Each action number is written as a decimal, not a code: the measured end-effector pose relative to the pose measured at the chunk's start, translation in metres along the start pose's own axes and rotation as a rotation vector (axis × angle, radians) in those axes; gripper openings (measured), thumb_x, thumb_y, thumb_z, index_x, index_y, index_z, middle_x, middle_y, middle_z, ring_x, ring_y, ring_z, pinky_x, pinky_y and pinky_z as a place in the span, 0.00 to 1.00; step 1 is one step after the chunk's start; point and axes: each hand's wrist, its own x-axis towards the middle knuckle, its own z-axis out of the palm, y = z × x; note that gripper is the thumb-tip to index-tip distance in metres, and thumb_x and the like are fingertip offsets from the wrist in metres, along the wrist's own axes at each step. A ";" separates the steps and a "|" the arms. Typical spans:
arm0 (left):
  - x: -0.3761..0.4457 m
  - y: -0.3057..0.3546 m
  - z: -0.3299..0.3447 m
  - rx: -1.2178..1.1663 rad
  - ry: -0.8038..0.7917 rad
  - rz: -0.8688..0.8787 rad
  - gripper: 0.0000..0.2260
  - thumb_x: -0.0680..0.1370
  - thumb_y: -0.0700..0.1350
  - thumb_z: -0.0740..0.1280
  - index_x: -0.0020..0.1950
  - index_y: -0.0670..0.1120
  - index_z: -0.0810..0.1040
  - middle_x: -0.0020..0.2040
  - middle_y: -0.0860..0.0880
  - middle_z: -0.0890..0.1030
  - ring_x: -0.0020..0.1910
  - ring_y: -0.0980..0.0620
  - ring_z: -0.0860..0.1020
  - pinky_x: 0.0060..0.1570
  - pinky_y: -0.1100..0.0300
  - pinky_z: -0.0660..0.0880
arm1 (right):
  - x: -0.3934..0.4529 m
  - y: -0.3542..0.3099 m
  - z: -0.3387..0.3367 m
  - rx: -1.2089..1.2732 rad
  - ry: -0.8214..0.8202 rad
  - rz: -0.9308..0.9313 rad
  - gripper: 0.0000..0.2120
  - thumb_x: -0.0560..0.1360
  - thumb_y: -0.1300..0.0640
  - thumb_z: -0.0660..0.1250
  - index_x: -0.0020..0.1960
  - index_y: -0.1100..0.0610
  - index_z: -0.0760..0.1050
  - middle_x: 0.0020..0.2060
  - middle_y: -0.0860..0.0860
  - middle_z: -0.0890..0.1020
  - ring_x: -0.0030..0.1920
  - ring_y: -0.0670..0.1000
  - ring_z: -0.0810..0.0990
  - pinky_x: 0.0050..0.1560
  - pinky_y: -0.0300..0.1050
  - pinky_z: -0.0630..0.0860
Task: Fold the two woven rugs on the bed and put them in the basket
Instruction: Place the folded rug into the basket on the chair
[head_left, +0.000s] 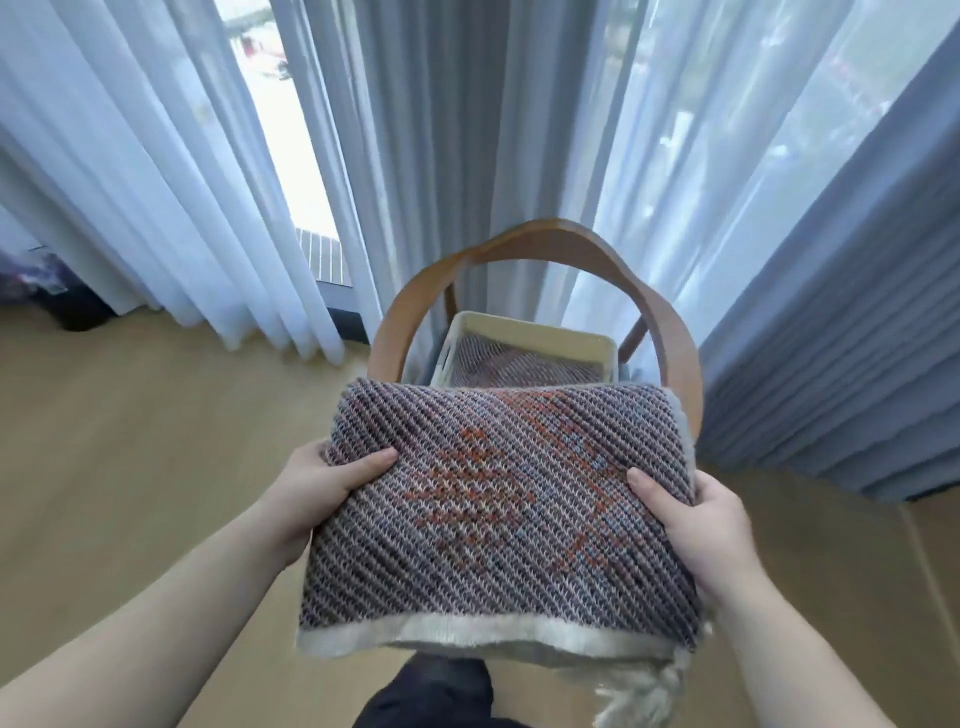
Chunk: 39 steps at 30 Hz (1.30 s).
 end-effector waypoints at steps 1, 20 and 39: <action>0.024 0.009 0.001 -0.002 0.005 -0.013 0.14 0.71 0.42 0.77 0.53 0.42 0.80 0.43 0.48 0.87 0.42 0.50 0.86 0.41 0.60 0.79 | 0.025 -0.002 0.010 -0.016 0.002 0.013 0.11 0.69 0.55 0.79 0.48 0.56 0.82 0.42 0.49 0.87 0.46 0.51 0.86 0.51 0.51 0.82; 0.370 0.069 0.135 0.218 0.118 -0.268 0.23 0.69 0.45 0.80 0.61 0.45 0.78 0.51 0.46 0.85 0.49 0.45 0.84 0.55 0.49 0.79 | 0.354 0.051 0.065 -0.160 0.022 0.298 0.11 0.70 0.44 0.76 0.45 0.49 0.79 0.43 0.44 0.85 0.46 0.49 0.83 0.53 0.53 0.80; 0.450 0.026 0.148 0.697 -0.044 -0.412 0.21 0.73 0.55 0.74 0.64 0.50 0.77 0.55 0.51 0.82 0.54 0.45 0.80 0.62 0.46 0.75 | 0.389 0.061 0.094 -0.497 0.045 0.422 0.12 0.72 0.42 0.73 0.45 0.50 0.79 0.41 0.42 0.82 0.43 0.46 0.81 0.43 0.45 0.76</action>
